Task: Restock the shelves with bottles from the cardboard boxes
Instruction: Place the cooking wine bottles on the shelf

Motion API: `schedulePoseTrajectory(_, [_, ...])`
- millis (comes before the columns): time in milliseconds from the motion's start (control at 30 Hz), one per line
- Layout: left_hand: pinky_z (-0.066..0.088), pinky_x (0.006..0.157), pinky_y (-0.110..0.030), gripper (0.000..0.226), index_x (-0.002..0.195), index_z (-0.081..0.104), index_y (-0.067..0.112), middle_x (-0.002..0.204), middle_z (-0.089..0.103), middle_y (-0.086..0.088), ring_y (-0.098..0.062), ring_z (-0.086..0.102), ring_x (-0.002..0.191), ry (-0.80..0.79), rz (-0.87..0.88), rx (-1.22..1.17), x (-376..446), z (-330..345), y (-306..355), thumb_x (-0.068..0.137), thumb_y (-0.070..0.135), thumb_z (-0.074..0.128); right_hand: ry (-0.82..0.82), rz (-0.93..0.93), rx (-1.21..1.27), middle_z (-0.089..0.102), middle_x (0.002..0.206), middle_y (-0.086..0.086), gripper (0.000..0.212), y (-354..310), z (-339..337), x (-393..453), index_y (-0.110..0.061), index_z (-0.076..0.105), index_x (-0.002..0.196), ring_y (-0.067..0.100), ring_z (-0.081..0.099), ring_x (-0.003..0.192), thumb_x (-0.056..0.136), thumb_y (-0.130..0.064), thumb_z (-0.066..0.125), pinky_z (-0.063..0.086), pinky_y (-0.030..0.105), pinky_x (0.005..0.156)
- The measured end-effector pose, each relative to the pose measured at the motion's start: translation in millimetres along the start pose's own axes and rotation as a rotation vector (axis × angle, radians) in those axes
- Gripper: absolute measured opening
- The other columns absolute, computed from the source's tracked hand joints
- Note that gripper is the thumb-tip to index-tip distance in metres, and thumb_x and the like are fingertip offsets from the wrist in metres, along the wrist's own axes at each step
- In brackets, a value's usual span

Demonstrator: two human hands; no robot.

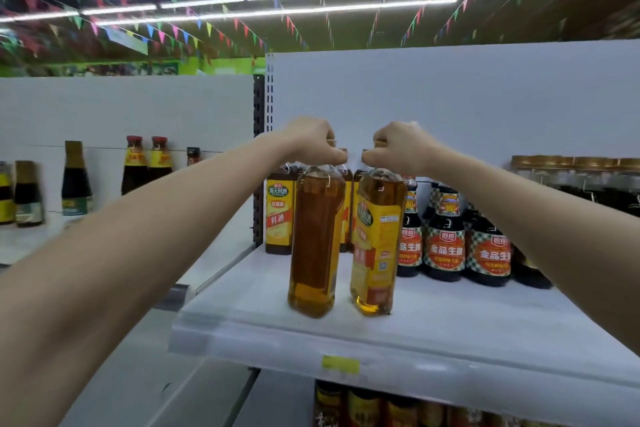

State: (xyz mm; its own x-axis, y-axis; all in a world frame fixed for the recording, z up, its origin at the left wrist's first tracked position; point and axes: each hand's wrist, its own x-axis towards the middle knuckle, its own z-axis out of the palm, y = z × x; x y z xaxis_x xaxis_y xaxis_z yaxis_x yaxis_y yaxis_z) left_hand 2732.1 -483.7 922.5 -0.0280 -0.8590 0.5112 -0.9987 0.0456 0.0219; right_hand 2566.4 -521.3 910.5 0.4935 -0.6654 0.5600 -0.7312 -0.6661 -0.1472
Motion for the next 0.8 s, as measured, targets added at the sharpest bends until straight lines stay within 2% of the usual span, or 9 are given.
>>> schedulePoseTrajectory(100, [0.029,0.051,-0.026,0.034,0.065,0.043,0.016,0.067,0.044,-0.001,-0.014,0.039,0.057,-0.055,0.02,-0.018,7,6,-7,0.09,0.035,0.054,-0.038,0.014,-0.043,0.041,0.062,0.002,0.04,9,2,9,-0.013,0.04,0.059,0.016,0.038,0.059,0.09,-0.035,0.053,0.029,0.027,0.051])
schedulePoseTrajectory(167, [0.038,0.051,-0.023,0.025,0.081,0.049,0.015,0.078,0.051,-0.002,-0.013,0.048,0.061,-0.124,0.006,-0.025,10,6,-10,0.093,0.037,0.05,-0.08,0.014,-0.081,0.042,0.064,0.002,0.038,11,2,13,-0.013,0.041,0.062,0.015,0.039,0.059,0.091,-0.035,0.051,0.03,0.026,0.052])
schedulePoseTrajectory(233, [0.044,0.048,-0.022,0.026,0.103,0.043,0.012,0.084,0.05,-0.002,-0.014,0.054,0.065,-0.176,-0.022,-0.067,11,6,-13,0.095,0.036,0.048,-0.111,0.011,-0.099,0.041,0.065,0.0,0.036,11,3,17,-0.013,0.042,0.066,0.013,0.038,0.059,0.092,-0.035,0.05,0.031,0.025,0.053])
schedulePoseTrajectory(333, [0.047,0.049,-0.021,0.039,0.121,0.033,0.01,0.088,0.051,-0.004,-0.014,0.057,0.067,-0.217,-0.038,-0.135,12,4,-15,0.096,0.035,0.051,-0.127,-0.001,-0.18,0.044,0.075,0.0,0.03,6,8,23,-0.008,0.049,0.089,0.019,0.045,0.074,0.094,-0.038,0.049,0.033,0.027,0.055])
schedulePoseTrajectory(467, [0.046,0.054,-0.021,0.041,0.109,0.034,0.01,0.087,0.054,-0.004,-0.013,0.059,0.068,-0.223,-0.043,-0.208,11,3,-19,0.092,0.039,0.058,-0.143,0.028,-0.232,0.053,0.093,0.007,0.041,4,11,28,-0.004,0.05,0.111,0.023,0.052,0.085,0.095,-0.042,0.05,0.04,0.028,0.06])
schedulePoseTrajectory(600, [0.045,0.063,-0.023,0.038,0.105,0.047,0.012,0.088,0.06,-0.002,-0.011,0.057,0.07,-0.143,0.018,-0.209,3,4,-25,0.087,0.042,0.063,-0.134,0.062,-0.182,0.056,0.106,0.009,0.042,1,14,26,-0.008,0.049,0.115,0.022,0.054,0.085,0.093,-0.043,0.056,0.044,0.025,0.057])
schedulePoseTrajectory(667, [0.045,0.077,-0.028,0.04,0.112,0.053,0.013,0.092,0.061,-0.001,-0.014,0.058,0.079,-0.081,0.026,-0.235,-3,6,-30,0.086,0.041,0.065,-0.053,0.099,-0.068,0.057,0.113,0.011,0.051,0,19,21,-0.007,0.045,0.124,0.025,0.056,0.095,0.089,-0.04,0.062,0.052,0.033,0.072])
schedulePoseTrajectory(733, [0.042,0.081,-0.029,0.042,0.12,0.056,0.014,0.098,0.061,-0.002,-0.015,0.056,0.088,0.001,0.026,-0.293,-8,11,-36,0.086,0.036,0.067,0.046,0.159,0.064,0.056,0.115,0.011,0.059,1,25,15,-0.006,0.041,0.127,0.026,0.057,0.102,0.086,-0.04,0.066,0.052,0.039,0.087])
schedulePoseTrajectory(800, [0.042,0.078,-0.028,0.043,0.123,0.055,0.014,0.102,0.061,-0.004,-0.016,0.056,0.09,0.043,0.004,-0.389,-12,18,-43,0.086,0.031,0.067,0.12,0.219,0.178,0.057,0.111,0.009,0.059,5,32,9,-0.007,0.043,0.124,0.024,0.058,0.099,0.084,-0.041,0.068,0.052,0.04,0.086])
